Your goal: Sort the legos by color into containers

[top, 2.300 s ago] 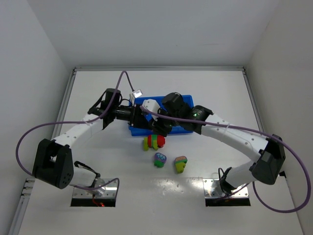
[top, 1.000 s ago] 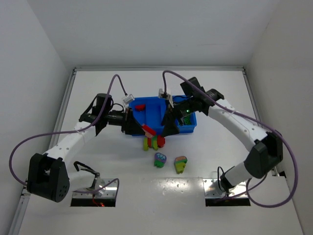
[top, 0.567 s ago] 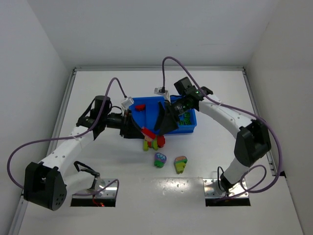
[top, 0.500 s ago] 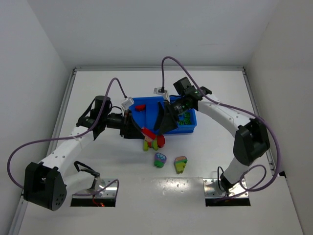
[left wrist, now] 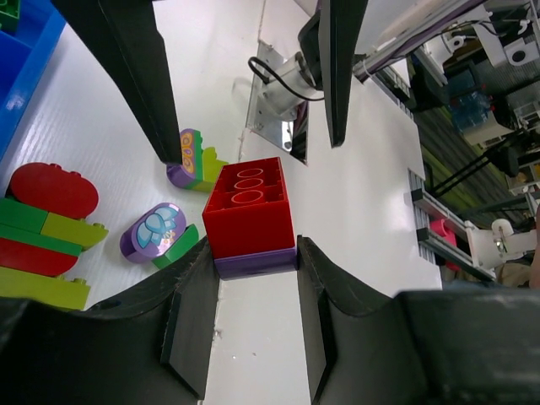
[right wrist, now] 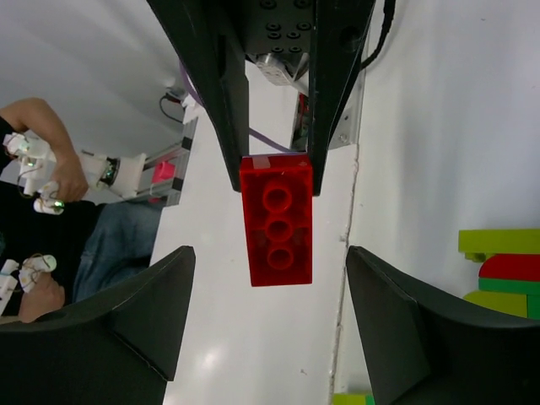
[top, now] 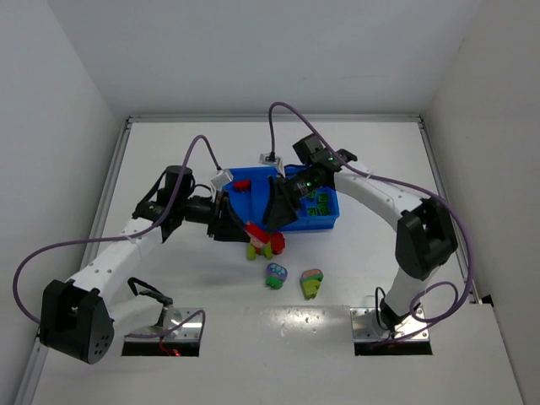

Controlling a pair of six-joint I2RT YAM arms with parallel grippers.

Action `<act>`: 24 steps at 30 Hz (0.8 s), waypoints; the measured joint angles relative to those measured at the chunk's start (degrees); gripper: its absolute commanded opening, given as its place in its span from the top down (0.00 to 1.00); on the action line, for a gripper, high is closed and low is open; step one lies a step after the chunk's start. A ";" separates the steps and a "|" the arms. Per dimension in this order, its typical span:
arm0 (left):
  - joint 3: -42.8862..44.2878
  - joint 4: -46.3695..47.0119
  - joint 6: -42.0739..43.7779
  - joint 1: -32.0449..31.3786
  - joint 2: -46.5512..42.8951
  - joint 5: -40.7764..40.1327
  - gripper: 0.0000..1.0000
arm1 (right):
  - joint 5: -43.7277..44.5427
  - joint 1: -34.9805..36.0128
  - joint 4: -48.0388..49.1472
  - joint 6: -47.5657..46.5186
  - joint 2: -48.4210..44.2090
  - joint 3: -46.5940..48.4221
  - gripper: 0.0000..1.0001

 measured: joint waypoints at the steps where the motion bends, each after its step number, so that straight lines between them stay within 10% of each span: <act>1: 0.00 0.00 0.00 -0.02 0.00 0.00 0.88 | 0.44 0.31 0.07 0.15 0.07 0.09 0.28; 9: 0.02 0.02 0.00 -0.46 0.02 0.02 0.88 | 2.16 3.54 1.05 0.76 2.12 1.49 0.35; 19: 0.02 -0.39 -0.20 -0.46 0.02 -0.35 0.89 | 2.93 4.57 1.18 1.18 2.75 1.57 0.89; 24: -0.09 0.37 -0.26 -0.46 -0.04 -1.22 0.89 | 2.91 3.78 1.53 1.16 2.67 1.55 0.92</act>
